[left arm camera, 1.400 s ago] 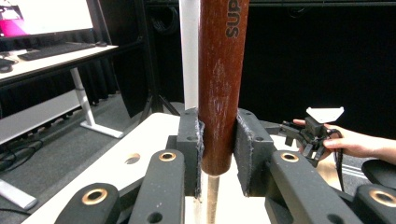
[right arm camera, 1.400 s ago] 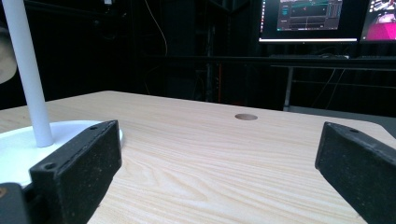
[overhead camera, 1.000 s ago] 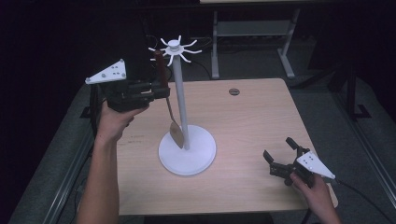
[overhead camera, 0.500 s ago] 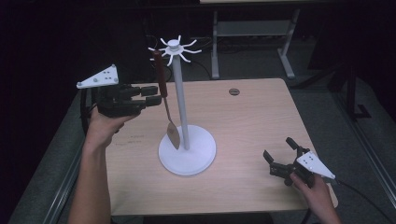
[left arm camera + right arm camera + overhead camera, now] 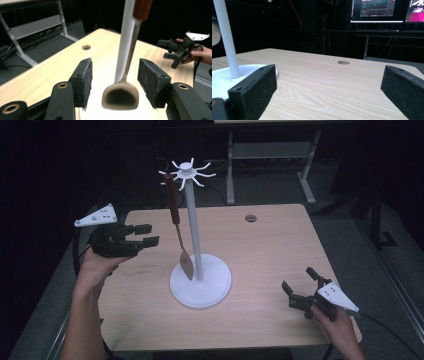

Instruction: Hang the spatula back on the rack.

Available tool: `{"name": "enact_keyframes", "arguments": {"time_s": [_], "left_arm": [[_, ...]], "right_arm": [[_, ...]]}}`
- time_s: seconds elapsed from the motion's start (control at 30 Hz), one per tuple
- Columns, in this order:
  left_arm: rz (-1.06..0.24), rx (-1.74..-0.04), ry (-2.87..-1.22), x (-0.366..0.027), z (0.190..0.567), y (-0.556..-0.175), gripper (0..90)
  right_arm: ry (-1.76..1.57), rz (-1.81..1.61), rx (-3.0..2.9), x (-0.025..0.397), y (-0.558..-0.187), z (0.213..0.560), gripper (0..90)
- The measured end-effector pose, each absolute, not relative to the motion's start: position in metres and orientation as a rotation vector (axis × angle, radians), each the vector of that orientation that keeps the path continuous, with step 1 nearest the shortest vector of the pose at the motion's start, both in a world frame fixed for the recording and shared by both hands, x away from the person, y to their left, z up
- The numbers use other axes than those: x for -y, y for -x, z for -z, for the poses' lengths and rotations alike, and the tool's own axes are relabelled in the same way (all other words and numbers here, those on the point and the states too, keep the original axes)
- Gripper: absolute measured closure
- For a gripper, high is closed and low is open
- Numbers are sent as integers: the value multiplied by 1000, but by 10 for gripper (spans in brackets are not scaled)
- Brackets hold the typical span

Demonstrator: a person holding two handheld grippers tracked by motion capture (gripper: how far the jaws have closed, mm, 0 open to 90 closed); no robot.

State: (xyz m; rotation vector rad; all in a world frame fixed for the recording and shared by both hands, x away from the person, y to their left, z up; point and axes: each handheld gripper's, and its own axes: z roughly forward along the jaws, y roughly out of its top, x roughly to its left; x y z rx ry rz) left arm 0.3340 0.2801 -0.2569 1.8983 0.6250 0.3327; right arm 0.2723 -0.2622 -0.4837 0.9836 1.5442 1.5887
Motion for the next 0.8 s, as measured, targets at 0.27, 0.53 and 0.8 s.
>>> {"name": "enact_keyframes", "arguments": {"time_s": [0.27,0.53,0.8], "left_arm": [[-339,-715,-1937,-294,282,-330,416],[-352,-788,-1963,-304,309,-325,383],[-375,-882,-1970,-313,344,-322,354]], "right_arm": [[-985,-1589,-1544,262,-272,484,0],[-985,-1590,-1544,262,-272,484,0],[-985,-1590,-1544,262,-272,484,0]]}}
